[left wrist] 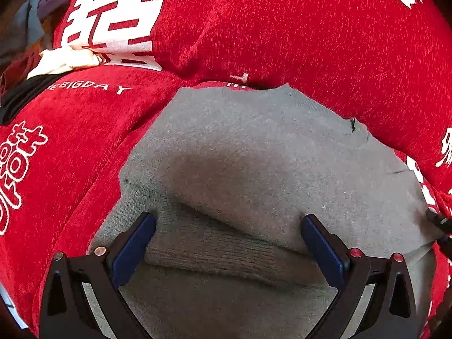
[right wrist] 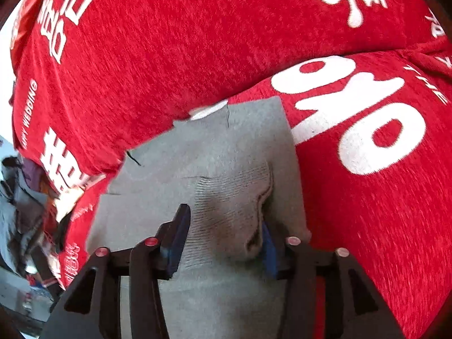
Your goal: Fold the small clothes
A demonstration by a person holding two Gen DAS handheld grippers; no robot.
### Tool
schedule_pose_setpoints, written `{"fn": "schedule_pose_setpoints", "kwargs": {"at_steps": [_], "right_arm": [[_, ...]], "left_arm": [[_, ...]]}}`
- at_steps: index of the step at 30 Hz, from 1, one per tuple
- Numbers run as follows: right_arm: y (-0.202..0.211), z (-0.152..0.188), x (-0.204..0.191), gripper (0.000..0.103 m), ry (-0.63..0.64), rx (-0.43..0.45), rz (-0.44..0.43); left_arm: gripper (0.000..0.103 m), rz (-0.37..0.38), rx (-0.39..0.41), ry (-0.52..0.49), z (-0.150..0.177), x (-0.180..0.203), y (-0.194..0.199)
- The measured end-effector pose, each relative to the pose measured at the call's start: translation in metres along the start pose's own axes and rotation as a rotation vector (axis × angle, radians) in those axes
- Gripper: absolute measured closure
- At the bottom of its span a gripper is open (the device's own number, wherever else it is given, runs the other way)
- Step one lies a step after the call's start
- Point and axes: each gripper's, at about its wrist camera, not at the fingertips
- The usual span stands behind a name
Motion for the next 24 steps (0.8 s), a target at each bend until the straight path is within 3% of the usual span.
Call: {"fn": "schedule_pose_setpoints", "kwargs": {"at_steps": [1,5,10,11,13,14,15,18,21,24], "right_arm": [[-0.006,0.0,-0.004,0.096,0.029,-0.013,0.054],[-0.001,-0.007,0.0,0.095,0.026,0.055,0.153],[0.011,-0.007,-0.007,0.085,0.04,0.073,0.254],[0.016,-0.006,-0.014,0.078,0.059,0.095,0.274],[0.028,-0.002,-0.035,0.043,0.115,0.162,0.3],[0.028,0.001,-0.048,0.017,0.153,0.183,0.306],[0.023,0.009,-0.065,0.013,0.213,0.189,0.292],[-0.009,0.02,-0.094,0.015,0.328,0.109,0.283],[-0.055,0.014,-0.088,0.015,0.282,-0.038,0.323],[-0.07,-0.002,-0.087,0.013,0.334,0.019,0.389]], "left_arm": [[0.0,-0.001,0.003,-0.001,0.0,0.0,0.0],[0.0,-0.002,0.011,0.001,0.0,-0.001,-0.001],[0.0,-0.004,0.021,0.002,0.0,0.0,-0.002],[0.0,-0.007,0.022,0.0,0.001,0.0,-0.002],[0.0,-0.01,0.024,-0.002,0.0,0.001,-0.003],[0.0,-0.009,0.024,0.0,0.0,0.0,-0.003],[0.0,-0.007,0.025,0.001,0.0,0.0,-0.003],[0.0,-0.007,0.025,0.001,-0.001,0.0,-0.003],[0.0,-0.007,0.024,0.001,-0.001,0.0,-0.003],[0.0,-0.002,0.026,0.002,-0.001,0.0,-0.003]]}}
Point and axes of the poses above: each gripper's, at about its wrist camera, not at the fingertips, and y roughly against the way its jaws point, x to its right, z to its underside, and after that the axes turned 6 degrees about -y, right-handed
